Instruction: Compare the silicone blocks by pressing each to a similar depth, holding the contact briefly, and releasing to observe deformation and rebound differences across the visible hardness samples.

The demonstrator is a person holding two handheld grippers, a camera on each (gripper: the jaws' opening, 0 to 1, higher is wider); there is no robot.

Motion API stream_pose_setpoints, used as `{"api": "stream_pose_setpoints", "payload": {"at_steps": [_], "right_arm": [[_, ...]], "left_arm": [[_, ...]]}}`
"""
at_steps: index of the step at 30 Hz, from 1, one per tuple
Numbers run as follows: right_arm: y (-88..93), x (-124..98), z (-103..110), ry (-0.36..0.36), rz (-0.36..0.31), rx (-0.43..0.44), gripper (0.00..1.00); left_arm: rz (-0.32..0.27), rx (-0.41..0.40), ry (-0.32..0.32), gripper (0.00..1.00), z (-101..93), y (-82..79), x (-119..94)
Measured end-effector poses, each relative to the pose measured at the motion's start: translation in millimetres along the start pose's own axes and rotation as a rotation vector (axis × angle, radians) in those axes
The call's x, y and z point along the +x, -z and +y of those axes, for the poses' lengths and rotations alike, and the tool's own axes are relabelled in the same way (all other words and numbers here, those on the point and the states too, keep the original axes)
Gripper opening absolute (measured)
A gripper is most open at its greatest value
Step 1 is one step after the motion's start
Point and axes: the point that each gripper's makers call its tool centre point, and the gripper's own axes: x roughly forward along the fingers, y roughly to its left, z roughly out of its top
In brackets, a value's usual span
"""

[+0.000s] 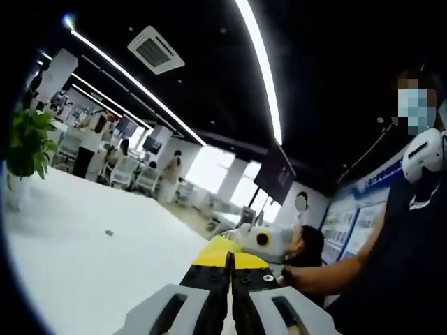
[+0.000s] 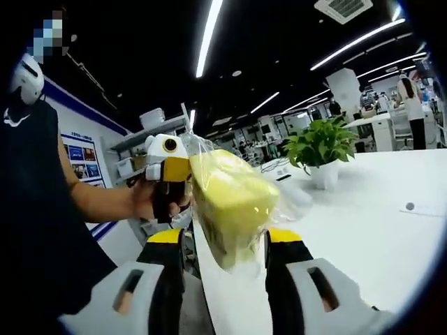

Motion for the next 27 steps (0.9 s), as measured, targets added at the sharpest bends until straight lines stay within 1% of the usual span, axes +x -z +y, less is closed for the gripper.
{"api": "stream_pose_setpoints", "payload": {"at_steps": [3, 6, 13, 15, 17, 19, 22, 24, 25, 27], "right_arm": [[-0.4, -3, -2, 0.024, -0.003, -0.012, 0.6], [0.5, -6, -5, 0.048, 0.004, -0.027, 0.7], [-3.4, -20, -16, 0.109, -0.019, -0.029, 0.83], [-5.2, -26, -18, 0.123, -0.032, -0.043, 0.86], [-5.2, -32, -21, 0.141, -0.03, -0.036, 0.89], [-6.1, -36, -25, 0.161, -0.034, -0.04, 0.96], [-5.6, -48, -29, 0.179, -0.032, -0.041, 0.96], [-4.0, -55, -33, 0.208, -0.025, -0.06, 0.96], [-3.1, -57, -34, 0.215, -0.021, -0.079, 0.96], [-3.9, -62, -36, 0.236, -0.027, -0.144, 0.96]], "left_arm": [[-0.01, 0.001, -0.012, 0.0, 0.9, -1.9, 0], [-0.017, -0.003, -0.017, 0.0, 1.4, -2.7, 0], [-0.009, 0.001, -0.018, 0.0, 2.4, -1.8, 0], [-0.009, 0.001, -0.018, 0.0, 3.6, -2.4, 0], [-0.012, 0.004, -0.018, 0.0, 3.7, -3.1, -1], [-0.014, 0.006, -0.017, 0.0, 3.5, -4.0, -2], [-0.018, 0.005, -0.019, 0.0, 6.1, -6.0, -6], [-0.019, 0.005, -0.02, 0.0, 6.6, -6.8, -7], [-0.02, 0.004, -0.018, 0.0, 6.3, -7.1, -7], [-0.021, 0.008, -0.019, 0.0, 6.3, -7.6, -8]]}}
